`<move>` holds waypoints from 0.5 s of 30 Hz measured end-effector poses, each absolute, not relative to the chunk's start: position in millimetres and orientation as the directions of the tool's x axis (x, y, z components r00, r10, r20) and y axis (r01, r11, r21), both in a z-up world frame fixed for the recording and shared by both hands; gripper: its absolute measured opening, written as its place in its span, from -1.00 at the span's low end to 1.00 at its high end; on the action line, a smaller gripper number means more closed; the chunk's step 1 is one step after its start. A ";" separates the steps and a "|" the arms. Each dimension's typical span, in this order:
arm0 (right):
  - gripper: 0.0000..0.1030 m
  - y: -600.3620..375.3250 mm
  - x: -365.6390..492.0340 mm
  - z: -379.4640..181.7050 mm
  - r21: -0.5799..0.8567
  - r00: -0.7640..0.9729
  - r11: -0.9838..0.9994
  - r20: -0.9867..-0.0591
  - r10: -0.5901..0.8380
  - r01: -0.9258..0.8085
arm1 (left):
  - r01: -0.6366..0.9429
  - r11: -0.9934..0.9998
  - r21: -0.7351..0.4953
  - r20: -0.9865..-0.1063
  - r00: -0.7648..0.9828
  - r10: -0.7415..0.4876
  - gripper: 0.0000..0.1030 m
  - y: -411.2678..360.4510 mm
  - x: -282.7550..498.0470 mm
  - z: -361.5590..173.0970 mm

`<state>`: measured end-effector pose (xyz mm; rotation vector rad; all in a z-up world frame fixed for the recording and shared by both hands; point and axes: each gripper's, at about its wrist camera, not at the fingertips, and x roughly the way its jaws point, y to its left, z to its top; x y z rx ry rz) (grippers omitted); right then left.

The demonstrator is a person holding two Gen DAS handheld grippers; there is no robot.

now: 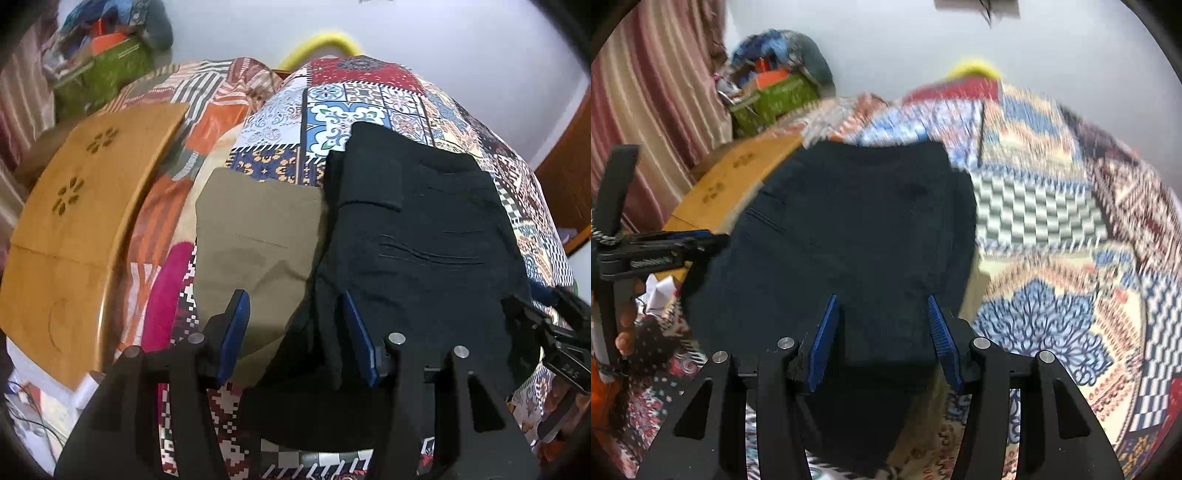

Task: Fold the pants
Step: 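Lower the folded black pants onto the quilt and open both grippers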

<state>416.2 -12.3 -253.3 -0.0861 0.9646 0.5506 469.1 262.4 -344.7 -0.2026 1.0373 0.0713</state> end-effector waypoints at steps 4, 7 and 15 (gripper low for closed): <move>-0.16 -30.2 412.1 -248.8 0.208 0.438 0.861 -0.791 0.427 -0.464 | -0.166 0.978 -0.123 -0.855 0.518 -0.020 0.01 263.8 462.6 -338.4; -0.13 -40.9 398.1 -228.4 0.173 0.481 0.866 -0.773 0.414 -0.469 | -0.162 0.981 -0.103 -0.831 0.556 0.004 0.01 260.1 445.6 -315.3; -0.13 -64.3 334.7 -143.7 0.152 0.607 0.856 -0.645 0.465 -0.494 | -0.081 0.991 -0.106 -0.713 0.701 -0.019 0.01 224.8 362.9 -223.5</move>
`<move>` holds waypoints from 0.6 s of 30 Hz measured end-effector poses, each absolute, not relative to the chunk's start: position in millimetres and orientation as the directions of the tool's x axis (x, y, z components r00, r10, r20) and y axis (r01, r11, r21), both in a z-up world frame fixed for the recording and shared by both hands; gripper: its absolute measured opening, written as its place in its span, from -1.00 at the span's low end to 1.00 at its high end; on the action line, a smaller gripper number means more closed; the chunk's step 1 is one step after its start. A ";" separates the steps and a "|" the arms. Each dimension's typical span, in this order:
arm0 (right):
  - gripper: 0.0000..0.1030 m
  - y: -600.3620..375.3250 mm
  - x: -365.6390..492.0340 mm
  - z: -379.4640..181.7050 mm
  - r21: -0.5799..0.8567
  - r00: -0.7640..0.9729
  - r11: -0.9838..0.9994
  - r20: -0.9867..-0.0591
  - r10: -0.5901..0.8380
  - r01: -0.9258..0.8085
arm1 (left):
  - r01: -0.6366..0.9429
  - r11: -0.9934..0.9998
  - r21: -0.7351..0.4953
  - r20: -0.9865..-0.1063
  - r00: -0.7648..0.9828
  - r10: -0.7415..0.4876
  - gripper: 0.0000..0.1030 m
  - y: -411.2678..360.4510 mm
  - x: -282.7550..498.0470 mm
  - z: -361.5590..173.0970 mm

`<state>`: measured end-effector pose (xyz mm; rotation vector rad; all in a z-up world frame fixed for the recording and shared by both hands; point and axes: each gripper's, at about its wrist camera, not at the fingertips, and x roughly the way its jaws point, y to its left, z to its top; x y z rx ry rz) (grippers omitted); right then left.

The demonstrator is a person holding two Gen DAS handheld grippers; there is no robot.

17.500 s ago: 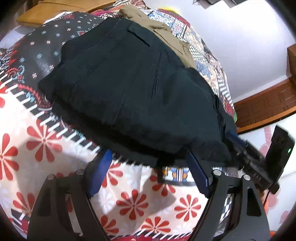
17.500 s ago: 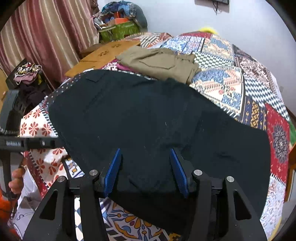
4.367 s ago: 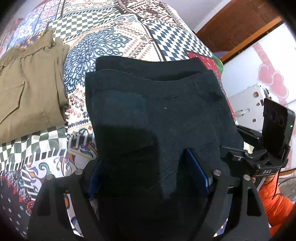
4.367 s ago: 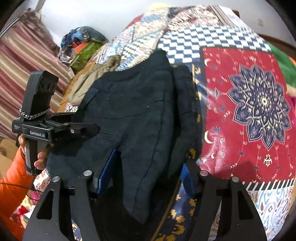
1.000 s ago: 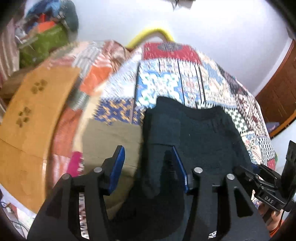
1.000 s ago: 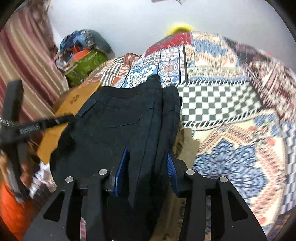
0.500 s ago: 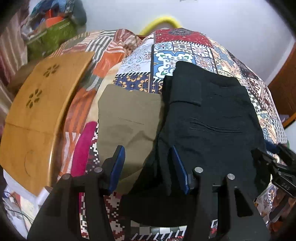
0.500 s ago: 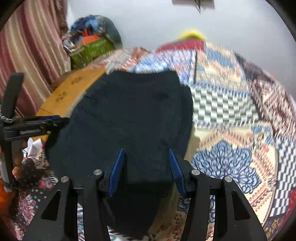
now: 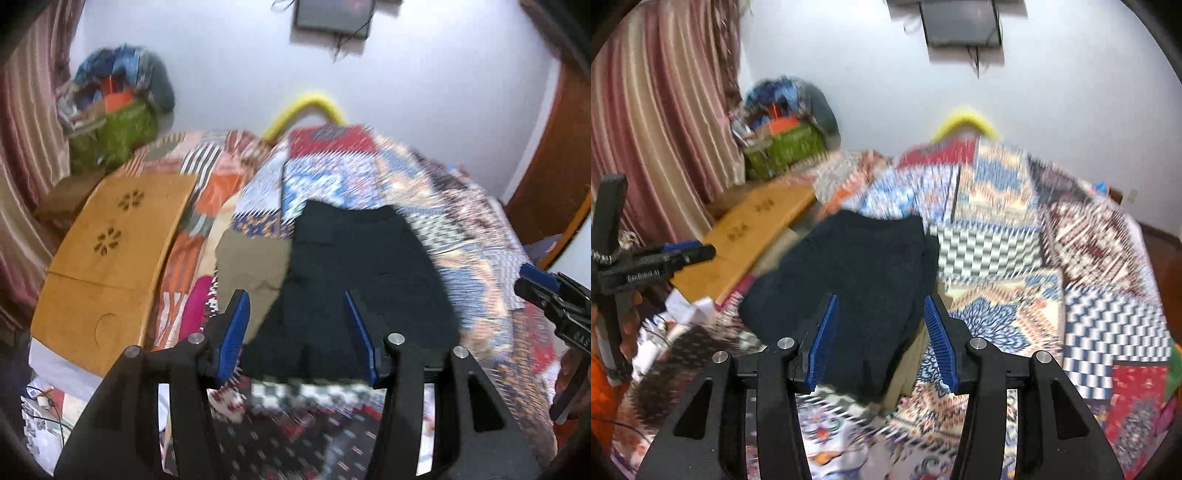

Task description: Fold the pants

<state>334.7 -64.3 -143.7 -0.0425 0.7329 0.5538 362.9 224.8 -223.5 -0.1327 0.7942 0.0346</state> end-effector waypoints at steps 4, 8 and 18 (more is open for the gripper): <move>-0.13 -71.0 287.7 -96.4 0.137 0.659 0.842 -0.563 0.499 -0.521 | -0.021 0.992 -0.124 -0.630 0.774 -0.063 0.01 199.7 313.7 -173.8; -0.13 -79.2 240.8 -58.0 0.128 0.693 0.825 -0.482 0.537 -0.550 | -0.003 0.992 -0.126 -0.519 0.852 -0.063 0.01 176.9 251.9 -124.7; -0.13 -103.5 140.7 11.5 0.126 0.746 0.795 -0.288 0.601 -0.593 | -0.012 0.998 -0.057 -0.346 0.938 -0.009 0.01 132.1 129.3 -55.8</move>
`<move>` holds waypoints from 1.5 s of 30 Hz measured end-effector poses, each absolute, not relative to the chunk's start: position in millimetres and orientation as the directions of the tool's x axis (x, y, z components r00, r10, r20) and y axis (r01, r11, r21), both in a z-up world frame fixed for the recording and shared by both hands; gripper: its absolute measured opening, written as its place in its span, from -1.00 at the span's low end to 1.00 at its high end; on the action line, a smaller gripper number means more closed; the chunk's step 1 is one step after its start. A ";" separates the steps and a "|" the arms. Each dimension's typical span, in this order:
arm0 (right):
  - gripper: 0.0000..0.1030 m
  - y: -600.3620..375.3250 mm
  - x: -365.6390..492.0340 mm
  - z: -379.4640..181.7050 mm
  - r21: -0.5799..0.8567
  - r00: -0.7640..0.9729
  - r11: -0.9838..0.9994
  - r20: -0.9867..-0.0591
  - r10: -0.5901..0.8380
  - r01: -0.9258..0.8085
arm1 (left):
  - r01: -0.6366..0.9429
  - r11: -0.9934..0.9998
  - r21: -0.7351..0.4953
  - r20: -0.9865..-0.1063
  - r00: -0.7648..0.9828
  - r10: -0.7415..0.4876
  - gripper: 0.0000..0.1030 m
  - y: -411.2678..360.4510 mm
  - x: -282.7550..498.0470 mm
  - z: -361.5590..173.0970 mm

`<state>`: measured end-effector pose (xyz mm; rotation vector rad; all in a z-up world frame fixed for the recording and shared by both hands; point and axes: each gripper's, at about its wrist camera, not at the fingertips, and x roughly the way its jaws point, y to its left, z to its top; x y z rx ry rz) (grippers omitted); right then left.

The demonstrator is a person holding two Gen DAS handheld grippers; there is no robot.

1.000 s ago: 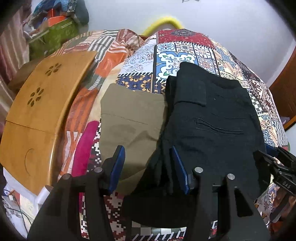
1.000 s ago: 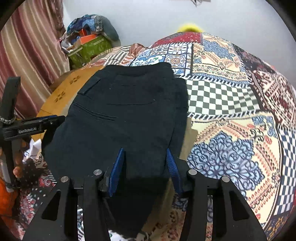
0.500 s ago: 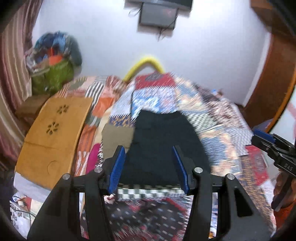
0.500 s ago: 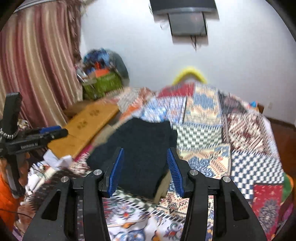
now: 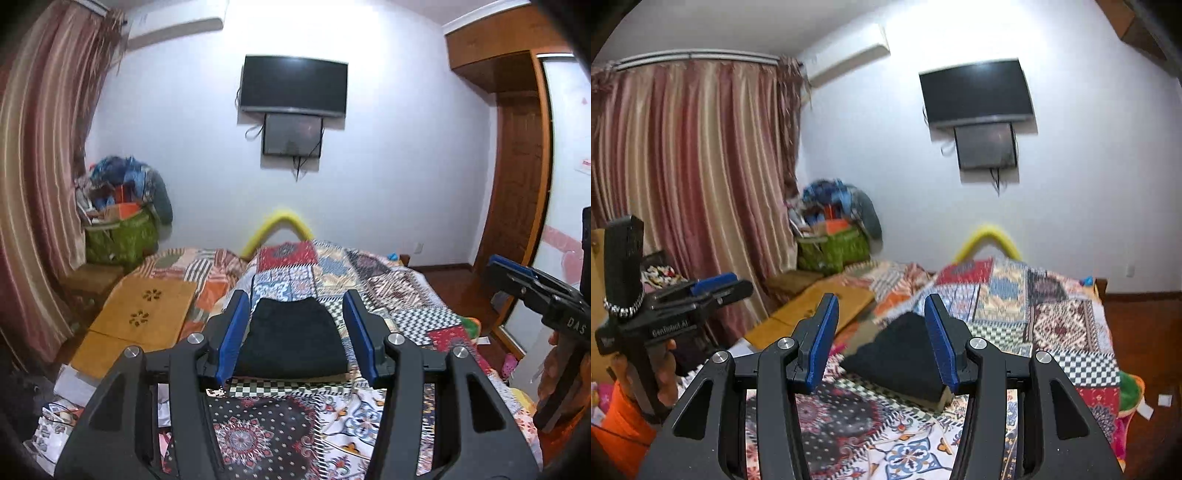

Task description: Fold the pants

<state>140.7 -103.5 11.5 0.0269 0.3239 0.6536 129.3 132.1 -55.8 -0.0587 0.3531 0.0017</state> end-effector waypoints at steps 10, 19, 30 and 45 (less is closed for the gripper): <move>0.15 -116.5 80.2 33.7 0.114 0.762 0.780 -0.165 0.626 -0.616 | -0.027 0.999 -0.028 -0.220 0.975 0.020 0.54 97.1 41.9 -28.9; 0.63 -122.2 61.9 31.5 0.114 0.782 0.792 -0.125 0.611 -0.600 | -0.035 0.999 -0.030 -0.160 0.987 0.030 0.99 80.1 2.8 -21.4; 1.00 -119.6 51.5 26.4 0.095 0.816 0.823 -0.107 0.568 -0.561 | -0.044 0.998 -0.038 -0.181 0.983 0.036 0.99 80.1 6.6 -31.3; 1.00 -122.5 47.9 21.5 0.081 0.823 0.832 -0.122 0.554 -0.549 | -0.037 0.998 -0.057 -0.179 0.983 0.027 0.99 82.9 6.4 -33.2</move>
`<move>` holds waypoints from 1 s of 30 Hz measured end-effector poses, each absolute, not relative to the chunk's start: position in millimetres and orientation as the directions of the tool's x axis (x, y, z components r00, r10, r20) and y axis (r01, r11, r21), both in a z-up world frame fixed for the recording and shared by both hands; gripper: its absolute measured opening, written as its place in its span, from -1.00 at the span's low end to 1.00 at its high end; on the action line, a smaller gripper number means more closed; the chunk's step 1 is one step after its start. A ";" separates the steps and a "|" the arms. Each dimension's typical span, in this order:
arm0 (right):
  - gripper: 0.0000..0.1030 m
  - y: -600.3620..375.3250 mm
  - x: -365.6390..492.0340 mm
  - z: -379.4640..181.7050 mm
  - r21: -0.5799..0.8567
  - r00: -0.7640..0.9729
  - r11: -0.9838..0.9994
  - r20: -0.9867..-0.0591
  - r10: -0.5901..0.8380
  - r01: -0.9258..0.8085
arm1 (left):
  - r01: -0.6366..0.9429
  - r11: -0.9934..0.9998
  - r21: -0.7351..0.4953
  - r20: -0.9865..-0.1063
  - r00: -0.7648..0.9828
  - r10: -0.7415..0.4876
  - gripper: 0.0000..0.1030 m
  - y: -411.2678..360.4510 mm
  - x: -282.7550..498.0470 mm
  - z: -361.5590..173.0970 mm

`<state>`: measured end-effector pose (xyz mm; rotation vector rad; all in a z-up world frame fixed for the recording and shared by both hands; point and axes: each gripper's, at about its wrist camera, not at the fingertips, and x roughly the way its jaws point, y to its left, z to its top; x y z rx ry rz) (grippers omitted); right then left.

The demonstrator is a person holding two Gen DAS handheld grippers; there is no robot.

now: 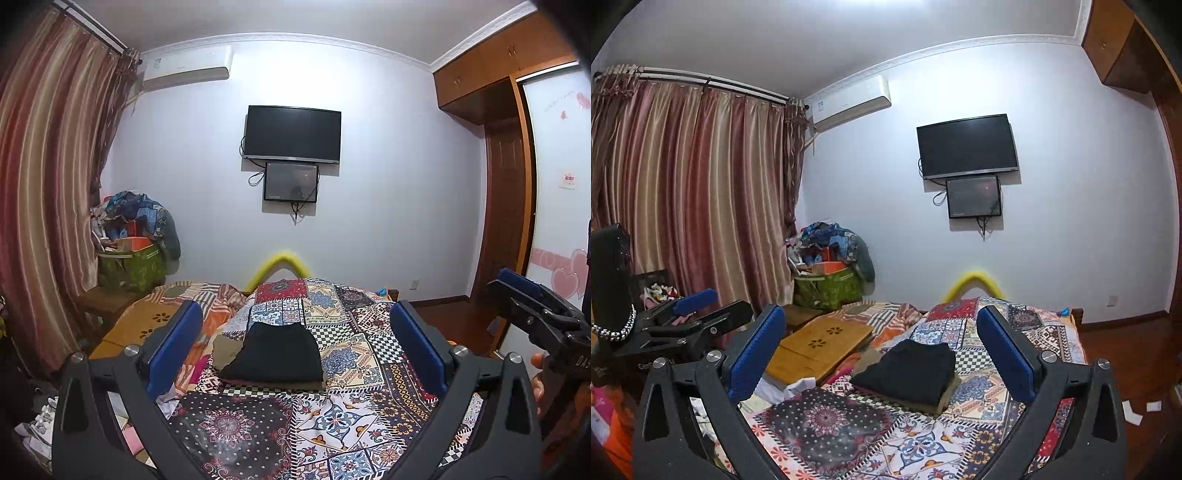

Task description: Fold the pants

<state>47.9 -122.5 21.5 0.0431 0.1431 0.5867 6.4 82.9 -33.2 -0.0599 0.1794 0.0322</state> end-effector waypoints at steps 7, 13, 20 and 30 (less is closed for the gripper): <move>1.00 -123.8 46.8 22.7 0.081 0.825 0.834 -0.123 0.551 -0.545 | -0.032 0.997 -0.063 -0.176 0.984 0.021 0.99 85.4 6.3 -32.2; 1.00 -124.9 44.9 24.4 0.080 0.826 0.835 -0.120 0.550 -0.544 | -0.025 0.998 -0.062 -0.179 0.984 0.014 0.99 85.5 6.2 -33.0; 1.00 -126.1 44.4 26.9 0.082 0.829 0.837 -0.117 0.547 -0.541 | -0.019 0.998 -0.061 -0.178 0.984 0.008 0.99 84.4 6.3 -32.6; 1.00 -127.5 45.0 27.4 0.084 0.830 0.838 -0.118 0.545 -0.538 | -0.013 0.998 -0.056 -0.173 0.985 0.003 0.99 80.7 6.0 -33.3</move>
